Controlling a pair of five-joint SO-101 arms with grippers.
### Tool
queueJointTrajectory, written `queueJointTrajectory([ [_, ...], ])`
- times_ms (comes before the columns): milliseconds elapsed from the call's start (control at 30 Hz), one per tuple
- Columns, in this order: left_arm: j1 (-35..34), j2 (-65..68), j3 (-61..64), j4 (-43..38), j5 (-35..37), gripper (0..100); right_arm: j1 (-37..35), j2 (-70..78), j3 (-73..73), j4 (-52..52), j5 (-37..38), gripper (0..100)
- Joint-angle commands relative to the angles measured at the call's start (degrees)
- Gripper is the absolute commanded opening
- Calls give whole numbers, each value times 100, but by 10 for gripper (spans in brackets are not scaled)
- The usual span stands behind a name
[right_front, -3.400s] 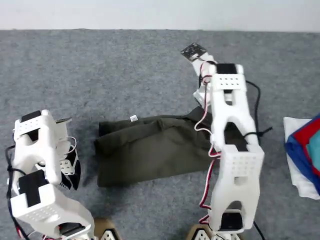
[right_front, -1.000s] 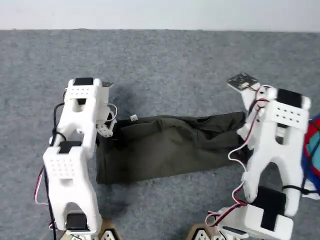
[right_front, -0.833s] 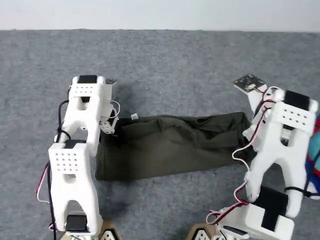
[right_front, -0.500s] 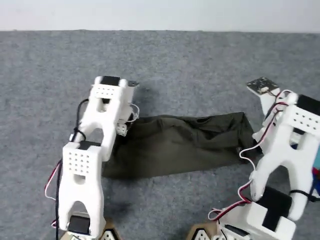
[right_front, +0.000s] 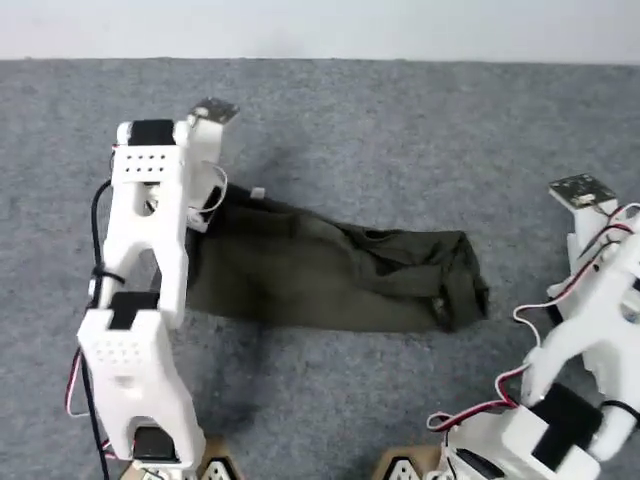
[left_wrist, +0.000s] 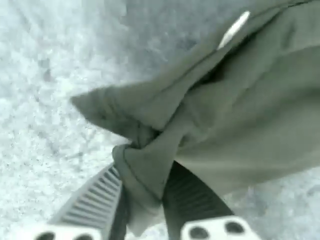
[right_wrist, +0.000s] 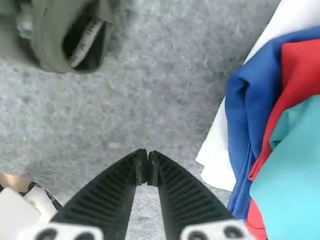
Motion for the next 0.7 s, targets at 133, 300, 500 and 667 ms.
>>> queueJointTrajectory([
  [133, 1864, -1213, 453, 176, -70, 12, 347, -277, -62, -101, 114, 21],
  [300, 3719, -554, -233, 167, 334, 12, 857, -268, -35, -92, 396, 21],
  [500, 4598, 993, -2141, 176, 782, 12, 1455, -268, -44, -101, 958, 21],
  [667, 4844, 1547, -2888, 167, 941, 12, 1719, -233, -26, -101, 1081, 21],
])
